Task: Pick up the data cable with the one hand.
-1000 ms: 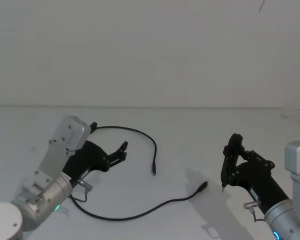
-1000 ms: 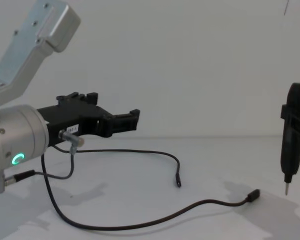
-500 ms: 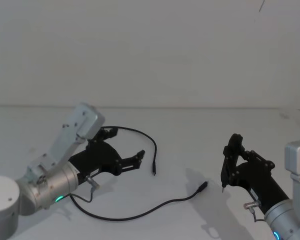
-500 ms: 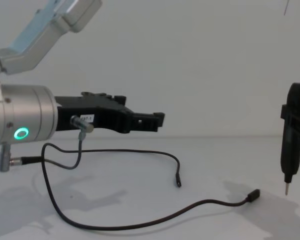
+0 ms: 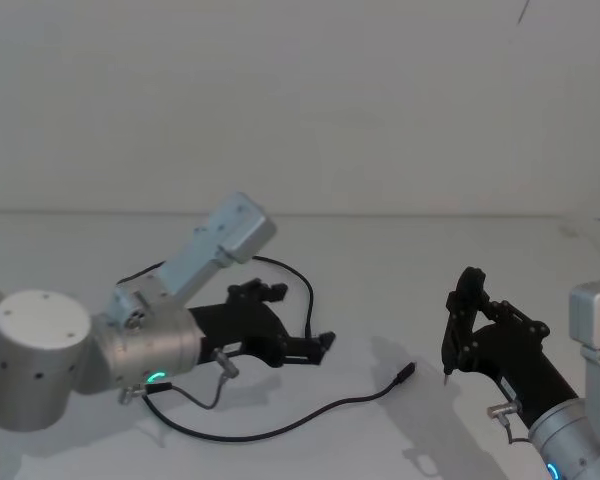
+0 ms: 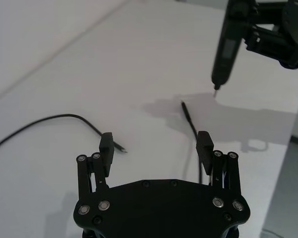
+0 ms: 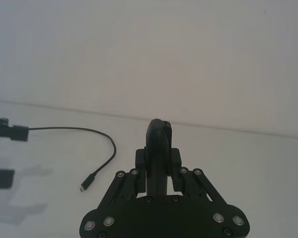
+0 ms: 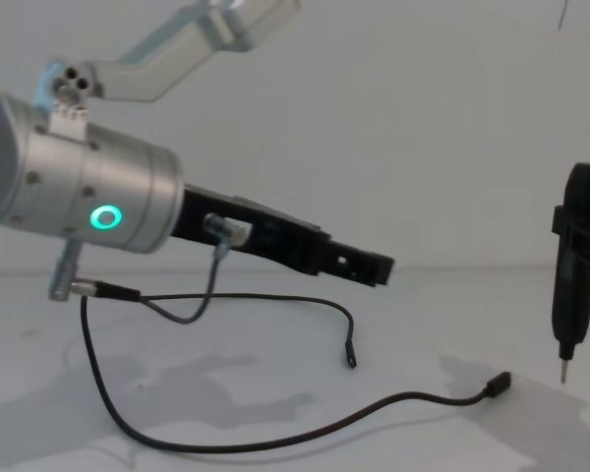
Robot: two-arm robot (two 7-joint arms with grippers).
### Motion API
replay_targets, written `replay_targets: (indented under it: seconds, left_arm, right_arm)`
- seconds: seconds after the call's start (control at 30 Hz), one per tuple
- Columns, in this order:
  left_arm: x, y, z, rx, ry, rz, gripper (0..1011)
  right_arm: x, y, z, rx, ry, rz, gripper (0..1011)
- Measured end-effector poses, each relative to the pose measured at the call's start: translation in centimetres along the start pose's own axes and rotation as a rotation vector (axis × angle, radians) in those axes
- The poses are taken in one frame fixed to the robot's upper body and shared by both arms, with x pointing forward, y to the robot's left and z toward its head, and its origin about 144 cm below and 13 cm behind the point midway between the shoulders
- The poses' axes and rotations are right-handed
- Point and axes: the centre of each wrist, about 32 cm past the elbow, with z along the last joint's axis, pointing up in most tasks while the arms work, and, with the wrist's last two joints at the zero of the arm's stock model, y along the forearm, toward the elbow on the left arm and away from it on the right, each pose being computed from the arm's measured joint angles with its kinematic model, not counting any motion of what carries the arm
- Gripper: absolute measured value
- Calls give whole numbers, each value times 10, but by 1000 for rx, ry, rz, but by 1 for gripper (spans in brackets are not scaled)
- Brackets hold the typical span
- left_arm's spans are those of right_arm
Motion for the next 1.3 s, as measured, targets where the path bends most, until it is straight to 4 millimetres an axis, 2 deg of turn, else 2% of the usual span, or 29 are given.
replay_targets:
  seconds: [0.43,1.3]
  left_arm:
    - [-8,-26,17,138,-5,-56,1001]
    - [-11,-57,17,259,32,-82,1001]
  right_arm:
    - [0,0,0,0,0,0,279]
    - [0,0,0,0,0,0,279]
